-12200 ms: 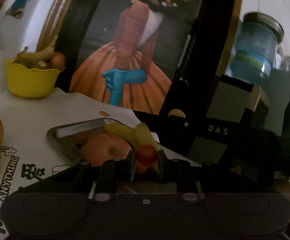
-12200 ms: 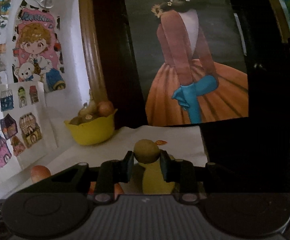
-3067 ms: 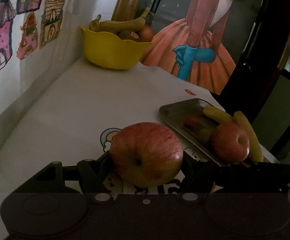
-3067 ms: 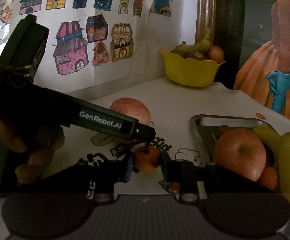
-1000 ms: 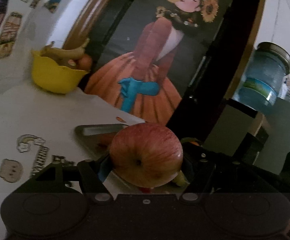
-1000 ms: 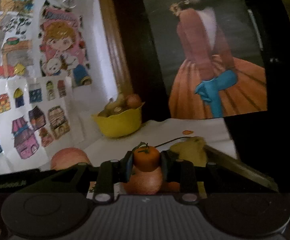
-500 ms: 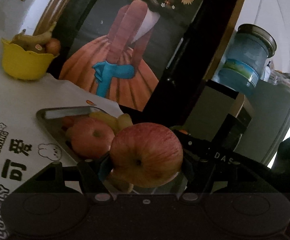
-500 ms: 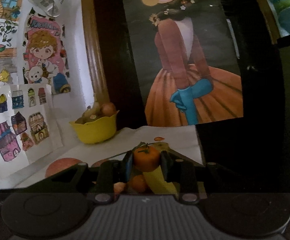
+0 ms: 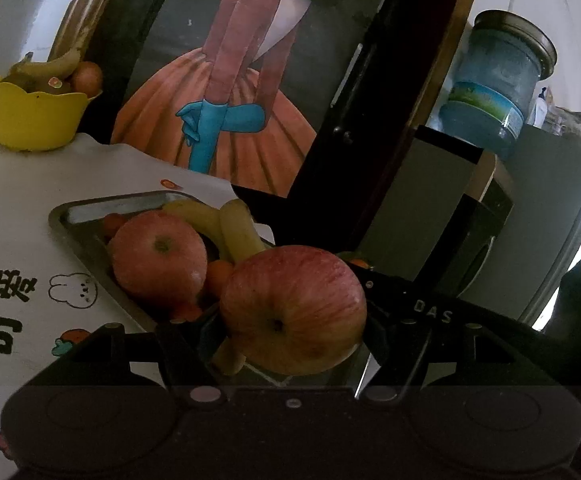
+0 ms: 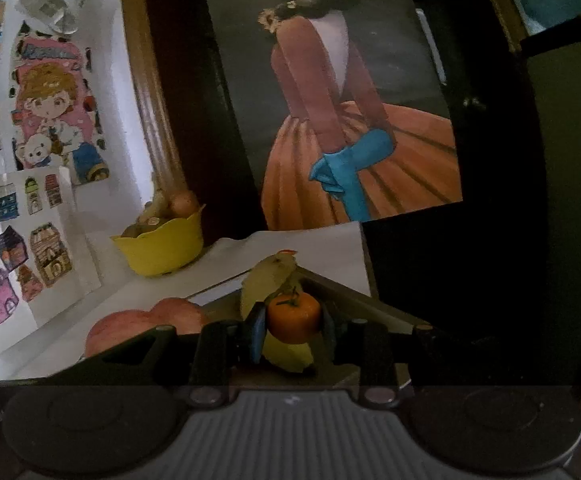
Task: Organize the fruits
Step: 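Carry the apple and mandarin over the metal tray with both grippers, then lower the apple and mandarin into the tray and open both grippers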
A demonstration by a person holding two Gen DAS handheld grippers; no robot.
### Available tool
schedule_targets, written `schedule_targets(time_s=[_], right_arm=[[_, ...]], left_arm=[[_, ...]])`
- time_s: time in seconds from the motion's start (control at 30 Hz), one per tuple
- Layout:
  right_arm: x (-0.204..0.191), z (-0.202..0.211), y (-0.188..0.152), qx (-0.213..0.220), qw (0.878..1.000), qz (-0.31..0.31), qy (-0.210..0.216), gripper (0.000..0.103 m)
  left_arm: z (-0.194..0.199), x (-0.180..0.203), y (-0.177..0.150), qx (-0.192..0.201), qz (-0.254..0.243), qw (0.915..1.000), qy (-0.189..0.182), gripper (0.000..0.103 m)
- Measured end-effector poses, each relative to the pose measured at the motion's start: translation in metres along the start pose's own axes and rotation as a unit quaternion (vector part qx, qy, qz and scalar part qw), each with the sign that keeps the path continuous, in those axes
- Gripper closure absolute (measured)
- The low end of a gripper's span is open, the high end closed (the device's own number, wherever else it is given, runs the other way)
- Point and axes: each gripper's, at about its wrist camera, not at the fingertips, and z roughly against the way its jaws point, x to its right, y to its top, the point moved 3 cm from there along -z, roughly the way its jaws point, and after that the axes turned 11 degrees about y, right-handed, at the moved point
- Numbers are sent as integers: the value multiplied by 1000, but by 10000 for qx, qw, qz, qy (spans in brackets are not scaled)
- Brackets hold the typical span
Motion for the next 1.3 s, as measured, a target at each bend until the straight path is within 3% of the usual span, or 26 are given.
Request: schedule_targets(time_s=[0.47,1.3], right_arm=[[10,-3,-2,-66,9996,-251,-125,70],[19,-12,-5,-378,9971,-600,-266,69]], left_arm=[[-11,4,-2,-286,-101,9989,362,31],[-9,22,-6,-220,-771,9933,833,31]])
